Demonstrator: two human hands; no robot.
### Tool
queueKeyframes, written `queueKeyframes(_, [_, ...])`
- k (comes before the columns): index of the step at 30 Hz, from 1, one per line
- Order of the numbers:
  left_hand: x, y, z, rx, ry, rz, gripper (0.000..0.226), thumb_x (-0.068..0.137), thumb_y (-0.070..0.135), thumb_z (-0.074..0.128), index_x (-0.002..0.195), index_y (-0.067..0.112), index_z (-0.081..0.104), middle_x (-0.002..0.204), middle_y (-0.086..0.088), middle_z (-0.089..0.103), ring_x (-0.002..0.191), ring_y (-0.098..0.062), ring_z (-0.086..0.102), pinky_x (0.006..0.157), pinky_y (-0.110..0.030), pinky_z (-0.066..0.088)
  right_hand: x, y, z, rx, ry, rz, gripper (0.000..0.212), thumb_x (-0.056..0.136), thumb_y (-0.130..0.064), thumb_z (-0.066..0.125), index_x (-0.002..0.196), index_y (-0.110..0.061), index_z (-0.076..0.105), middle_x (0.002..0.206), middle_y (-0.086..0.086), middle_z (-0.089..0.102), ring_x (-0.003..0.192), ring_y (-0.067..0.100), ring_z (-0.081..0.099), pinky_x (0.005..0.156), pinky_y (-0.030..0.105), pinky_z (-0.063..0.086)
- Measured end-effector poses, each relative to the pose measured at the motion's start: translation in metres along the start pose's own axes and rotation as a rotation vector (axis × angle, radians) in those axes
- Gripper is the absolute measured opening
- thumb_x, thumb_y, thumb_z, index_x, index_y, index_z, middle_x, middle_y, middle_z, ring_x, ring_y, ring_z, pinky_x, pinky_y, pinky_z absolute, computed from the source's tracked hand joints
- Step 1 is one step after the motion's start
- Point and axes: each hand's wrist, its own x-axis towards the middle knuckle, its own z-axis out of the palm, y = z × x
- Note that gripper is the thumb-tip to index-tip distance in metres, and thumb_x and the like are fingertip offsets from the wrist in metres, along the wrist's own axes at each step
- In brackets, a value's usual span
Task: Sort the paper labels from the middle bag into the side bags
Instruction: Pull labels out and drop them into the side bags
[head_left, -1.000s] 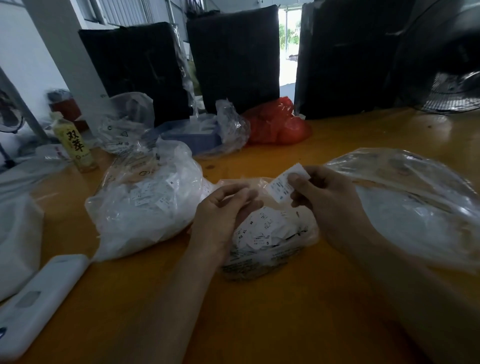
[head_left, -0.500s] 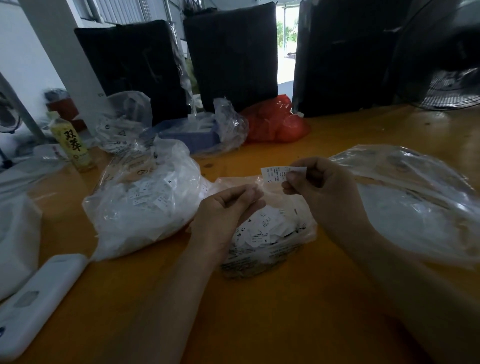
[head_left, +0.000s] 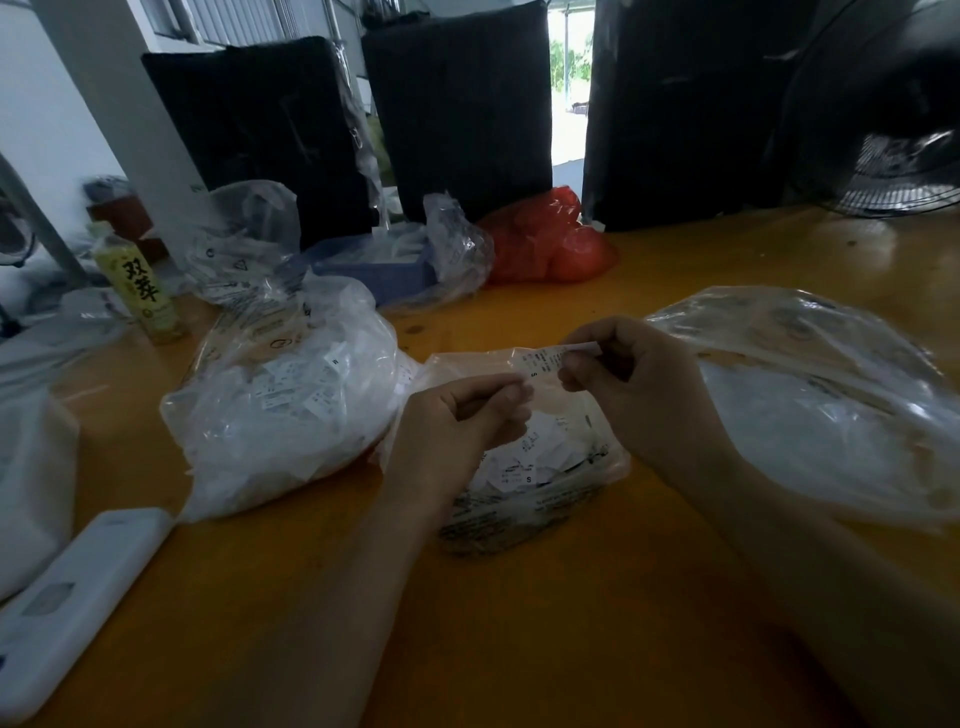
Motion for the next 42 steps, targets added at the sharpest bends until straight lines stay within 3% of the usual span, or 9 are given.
queueKeyframes(5, [0.002,-0.002,-0.003,0.032,0.024,0.008,0.010,0.096,0.022,0.074,0.105,0.023,0.078,0.101,-0.002,0.082,0.099,-0.016,0.078,0.070,-0.026,0.063,0.000,0.003,0.001,-0.071,-0.022,0.025,0.015,0.095,-0.017,0.067,0.099,-0.031,0.066,0.083,-0.011,0.071,0.079,0.006,0.069,0.078,0.037,0.060])
queueKeyframes(10, [0.003,-0.004,-0.005,0.033,0.052,0.001,0.011,0.098,0.020,0.073,0.108,0.021,0.076,0.098,-0.002,0.082,0.097,-0.018,0.079,0.066,-0.026,0.063,-0.002,0.003,0.002,-0.146,-0.054,0.012,0.010,0.098,-0.025,0.063,0.104,-0.029,0.070,0.081,-0.012,0.069,0.072,0.008,0.064,0.066,0.034,0.056])
queueKeyframes(18, [0.004,-0.002,-0.006,0.041,0.068,-0.010,0.009,0.098,0.023,0.073,0.103,0.024,0.080,0.095,-0.002,0.082,0.089,-0.020,0.080,0.055,-0.021,0.057,-0.001,0.002,0.001,-0.182,-0.110,0.012,0.012,0.099,-0.026,0.061,0.105,-0.033,0.069,0.081,-0.012,0.068,0.070,0.008,0.062,0.064,0.036,0.055])
queueKeyframes(23, [0.004,-0.003,-0.005,0.076,0.050,-0.015,0.010,0.095,0.025,0.076,0.105,0.027,0.080,0.096,-0.001,0.082,0.087,-0.019,0.080,0.055,-0.022,0.057,-0.002,0.007,0.008,-0.089,-0.155,0.112,0.032,0.095,-0.032,0.069,0.124,-0.030,0.058,0.101,-0.010,0.073,0.088,0.004,0.070,0.079,0.034,0.060])
queueKeyframes(28, [0.004,-0.001,-0.004,0.004,0.072,-0.045,0.012,0.094,0.022,0.077,0.105,0.023,0.080,0.096,-0.006,0.082,0.087,-0.022,0.081,0.054,-0.021,0.058,-0.003,0.006,0.007,-0.069,-0.030,0.091,0.011,0.094,-0.031,0.070,0.104,-0.030,0.066,0.083,-0.016,0.073,0.075,-0.002,0.070,0.069,0.022,0.056])
queueKeyframes(31, [0.004,-0.002,-0.004,0.033,0.082,-0.048,0.016,0.091,0.026,0.079,0.107,0.024,0.080,0.098,-0.001,0.082,0.088,-0.021,0.080,0.056,-0.022,0.059,-0.005,0.005,0.009,-0.095,-0.089,0.056,0.008,0.094,-0.028,0.070,0.101,-0.029,0.072,0.085,-0.016,0.072,0.079,-0.001,0.069,0.074,0.021,0.058])
queueKeyframes(35, [0.005,-0.002,-0.004,0.074,0.105,-0.033,0.013,0.092,0.027,0.079,0.105,0.028,0.080,0.097,0.003,0.082,0.088,-0.015,0.079,0.057,-0.021,0.059,-0.007,0.001,0.011,-0.134,-0.121,0.006,0.009,0.096,-0.033,0.065,0.100,-0.034,0.073,0.082,-0.027,0.068,0.080,-0.005,0.065,0.069,0.010,0.050])
queueKeyframes(39, [0.000,0.010,-0.010,0.368,0.298,0.199,0.005,0.096,0.038,0.073,0.097,0.040,0.077,0.086,0.014,0.079,0.074,-0.001,0.074,0.060,-0.015,0.056,-0.003,-0.001,0.003,-0.316,-0.023,-0.003,0.018,0.102,-0.036,0.055,0.099,-0.026,0.070,0.080,-0.015,0.066,0.068,0.002,0.060,0.055,0.011,0.041])
queueKeyframes(42, [0.003,0.025,-0.034,0.821,0.641,0.643,0.025,0.101,0.044,0.064,0.109,0.024,0.077,0.101,0.005,0.078,0.095,-0.014,0.072,0.087,-0.036,0.057,0.005,0.001,-0.010,-0.774,-0.041,-0.016,0.022,0.104,-0.031,0.048,0.090,-0.020,0.061,0.082,-0.002,0.061,0.066,0.009,0.052,0.057,0.026,0.039])
